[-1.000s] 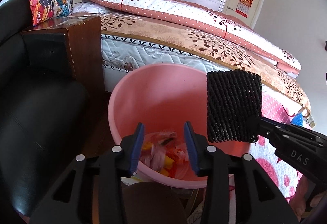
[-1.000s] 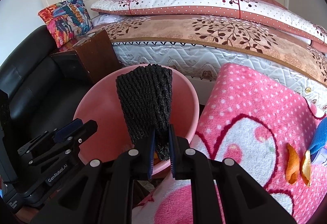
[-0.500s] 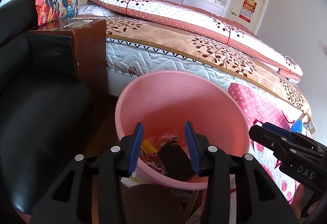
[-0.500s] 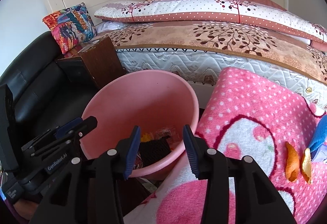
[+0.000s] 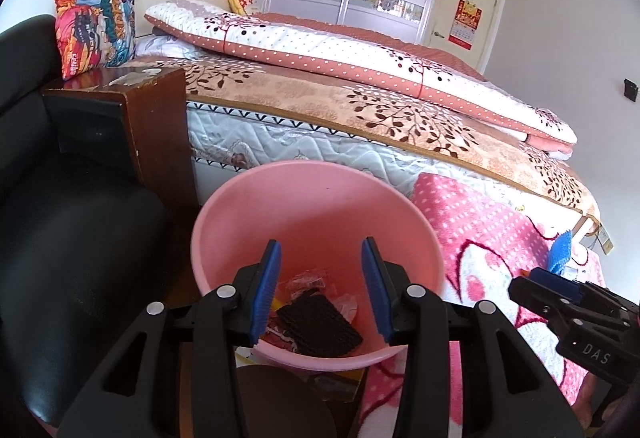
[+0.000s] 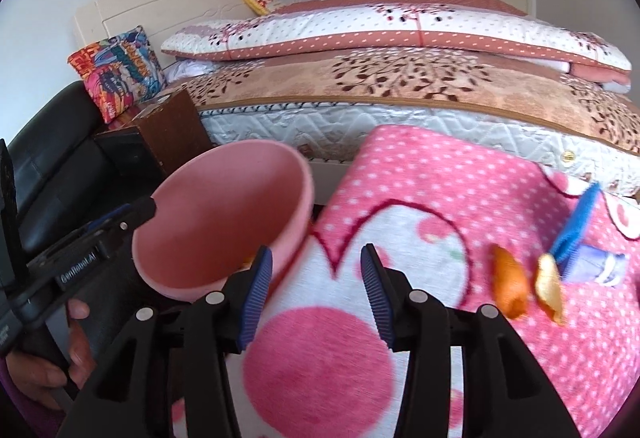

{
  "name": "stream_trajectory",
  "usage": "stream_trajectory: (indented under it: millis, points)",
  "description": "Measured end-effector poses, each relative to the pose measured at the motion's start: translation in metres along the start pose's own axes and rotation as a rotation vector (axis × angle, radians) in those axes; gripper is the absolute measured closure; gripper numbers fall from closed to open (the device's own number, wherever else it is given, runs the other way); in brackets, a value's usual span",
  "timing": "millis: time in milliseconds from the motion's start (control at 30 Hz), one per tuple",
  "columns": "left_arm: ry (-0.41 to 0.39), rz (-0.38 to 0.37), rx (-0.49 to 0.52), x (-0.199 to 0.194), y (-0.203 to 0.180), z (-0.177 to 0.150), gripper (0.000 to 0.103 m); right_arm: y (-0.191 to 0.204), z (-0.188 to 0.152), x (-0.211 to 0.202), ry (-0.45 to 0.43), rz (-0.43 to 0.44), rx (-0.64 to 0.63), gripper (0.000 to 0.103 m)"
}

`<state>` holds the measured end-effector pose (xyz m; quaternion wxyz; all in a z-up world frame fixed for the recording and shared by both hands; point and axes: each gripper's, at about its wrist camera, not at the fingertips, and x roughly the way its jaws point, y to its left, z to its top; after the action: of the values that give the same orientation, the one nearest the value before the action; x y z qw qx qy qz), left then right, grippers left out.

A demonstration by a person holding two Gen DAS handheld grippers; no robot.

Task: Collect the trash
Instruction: 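Move both tools back over the bed toward the orange peels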

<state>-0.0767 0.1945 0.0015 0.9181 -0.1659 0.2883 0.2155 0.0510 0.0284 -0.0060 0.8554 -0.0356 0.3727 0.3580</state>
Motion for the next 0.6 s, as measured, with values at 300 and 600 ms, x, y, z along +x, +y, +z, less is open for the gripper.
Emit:
stream_trajectory:
  millis: [300, 600]
  points:
    - [-0.005, -0.058, 0.073, -0.006, -0.040, -0.002, 0.061, -0.068, -0.023, -0.039, -0.053, -0.120, 0.106, 0.056]
    - [0.081, -0.183, 0.150, 0.011, -0.105, -0.011, 0.061, -0.137, -0.052, -0.058, -0.053, -0.212, 0.241, 0.056]
